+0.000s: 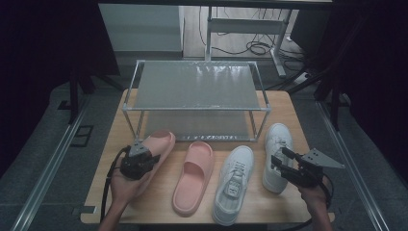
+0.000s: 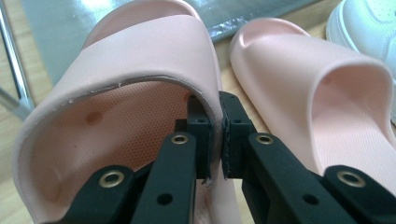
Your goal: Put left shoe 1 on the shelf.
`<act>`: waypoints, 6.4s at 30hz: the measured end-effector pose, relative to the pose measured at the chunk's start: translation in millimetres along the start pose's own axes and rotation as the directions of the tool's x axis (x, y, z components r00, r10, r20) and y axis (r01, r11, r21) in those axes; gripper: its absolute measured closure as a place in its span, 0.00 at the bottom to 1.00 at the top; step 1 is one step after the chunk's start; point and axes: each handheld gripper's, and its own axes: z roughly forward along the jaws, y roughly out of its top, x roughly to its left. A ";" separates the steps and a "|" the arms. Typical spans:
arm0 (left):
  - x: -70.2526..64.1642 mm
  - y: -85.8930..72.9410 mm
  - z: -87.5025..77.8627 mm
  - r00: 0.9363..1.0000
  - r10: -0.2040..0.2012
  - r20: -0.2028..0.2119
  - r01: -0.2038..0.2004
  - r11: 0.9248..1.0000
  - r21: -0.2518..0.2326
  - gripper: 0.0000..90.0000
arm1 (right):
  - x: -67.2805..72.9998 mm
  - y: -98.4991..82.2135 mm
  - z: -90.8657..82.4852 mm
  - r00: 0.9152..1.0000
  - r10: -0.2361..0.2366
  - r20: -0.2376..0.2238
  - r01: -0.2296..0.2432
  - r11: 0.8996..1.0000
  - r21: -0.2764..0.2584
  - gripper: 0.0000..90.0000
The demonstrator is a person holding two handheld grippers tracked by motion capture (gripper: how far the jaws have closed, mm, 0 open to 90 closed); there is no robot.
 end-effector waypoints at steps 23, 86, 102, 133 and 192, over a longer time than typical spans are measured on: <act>-3.7 35.2 29.0 1.000 0.009 -0.019 -0.009 1.000 -0.007 0.94 | 0.2 -1.2 1.9 1.000 0.000 -0.001 0.000 1.000 0.002 0.49; -10.7 67.9 122.6 0.987 -0.016 -0.162 0.015 1.000 -0.008 0.63 | -1.4 -0.9 0.1 1.000 0.000 0.003 0.000 1.000 0.001 0.49; -15.8 41.5 74.6 0.999 -0.023 -0.040 0.022 0.999 -0.034 0.66 | -0.3 -1.0 1.2 1.000 -0.002 0.003 0.002 1.000 0.004 0.49; -0.7 -22.8 28.1 1.000 -0.025 0.003 0.025 0.999 0.041 1.00 | 2.9 -2.2 4.6 1.000 -0.008 -0.004 0.008 1.000 0.014 0.49; 7.7 0.0 75.9 1.000 -0.020 -0.016 0.021 0.997 0.076 1.00 | 2.9 -2.2 5.0 1.000 -0.013 -0.005 0.014 1.000 0.017 0.49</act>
